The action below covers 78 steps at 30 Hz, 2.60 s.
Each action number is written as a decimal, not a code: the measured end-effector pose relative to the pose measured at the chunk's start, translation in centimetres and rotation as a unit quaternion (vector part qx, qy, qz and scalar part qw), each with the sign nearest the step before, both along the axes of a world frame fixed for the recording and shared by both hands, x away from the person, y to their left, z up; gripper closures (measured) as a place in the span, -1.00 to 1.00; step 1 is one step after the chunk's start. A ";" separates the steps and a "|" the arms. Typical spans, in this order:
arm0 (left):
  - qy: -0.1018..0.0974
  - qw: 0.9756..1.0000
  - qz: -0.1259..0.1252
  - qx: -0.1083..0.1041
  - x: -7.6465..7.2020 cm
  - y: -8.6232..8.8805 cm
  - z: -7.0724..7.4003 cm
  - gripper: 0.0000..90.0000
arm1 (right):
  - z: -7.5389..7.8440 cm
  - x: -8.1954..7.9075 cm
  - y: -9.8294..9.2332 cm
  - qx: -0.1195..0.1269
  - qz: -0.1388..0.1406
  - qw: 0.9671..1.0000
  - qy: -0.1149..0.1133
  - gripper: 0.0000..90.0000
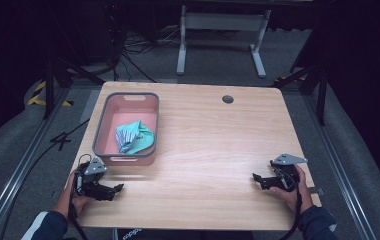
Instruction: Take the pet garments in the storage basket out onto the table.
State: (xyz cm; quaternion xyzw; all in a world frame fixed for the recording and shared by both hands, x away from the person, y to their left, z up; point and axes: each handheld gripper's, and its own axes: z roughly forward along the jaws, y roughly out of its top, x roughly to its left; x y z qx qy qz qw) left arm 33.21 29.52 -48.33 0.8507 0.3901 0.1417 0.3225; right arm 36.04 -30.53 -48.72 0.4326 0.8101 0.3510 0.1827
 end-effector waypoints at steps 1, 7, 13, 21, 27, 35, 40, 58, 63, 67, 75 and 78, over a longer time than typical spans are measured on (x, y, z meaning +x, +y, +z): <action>0.001 1.000 0.003 0.001 0.1 0.1 0.0 -1.00 | 0.0 0.0 0.0 -0.001 0.001 1.000 0.000 -0.79; -0.003 1.000 0.013 0.001 0.2 0.2 0.0 -1.00 | 0.0 -0.1 0.0 0.000 -0.002 1.000 0.000 -0.79; -0.004 1.000 0.027 0.002 -0.1 0.1 0.0 -1.00 | 0.0 0.0 0.0 0.000 -0.001 1.000 0.000 -0.79; 0.012 1.000 0.017 0.022 -0.1 0.1 0.6 -0.91 | 0.0 0.0 0.0 -0.001 -0.002 1.000 0.000 -0.79; 0.017 0.999 0.028 0.021 -0.5 -0.3 1.2 -0.58 | 0.0 0.0 0.0 -0.002 -0.002 1.000 0.000 -0.79; 0.010 0.999 0.033 0.007 -1.6 -0.4 3.2 -0.53 | 0.0 0.0 0.0 -0.002 -0.001 1.000 0.000 -0.79; -0.002 0.999 0.034 0.015 -2.2 -0.5 4.4 -0.51 | 0.0 0.0 0.0 -0.001 0.000 1.000 0.000 -0.79; -0.038 0.998 0.045 0.006 -2.8 0.0 8.0 -0.51 | 0.0 0.0 0.0 -0.002 0.000 1.000 0.000 -0.79; -0.047 0.998 0.044 0.003 -2.4 -0.1 8.6 -0.51 | 0.0 0.0 0.0 -0.002 0.000 1.000 0.000 -0.79; -0.055 0.998 0.044 0.002 -2.0 -0.2 9.3 -0.52 | 0.0 0.0 0.0 -0.002 0.001 1.000 0.000 -0.79; -0.067 0.997 0.036 0.003 -0.4 -1.6 11.5 -0.52 | 0.0 0.0 0.0 -0.001 0.001 1.000 0.000 -0.79; -0.064 0.997 0.033 0.001 0.7 -2.3 12.2 -0.52 | 0.0 0.0 0.0 -0.002 0.001 1.000 0.000 -0.79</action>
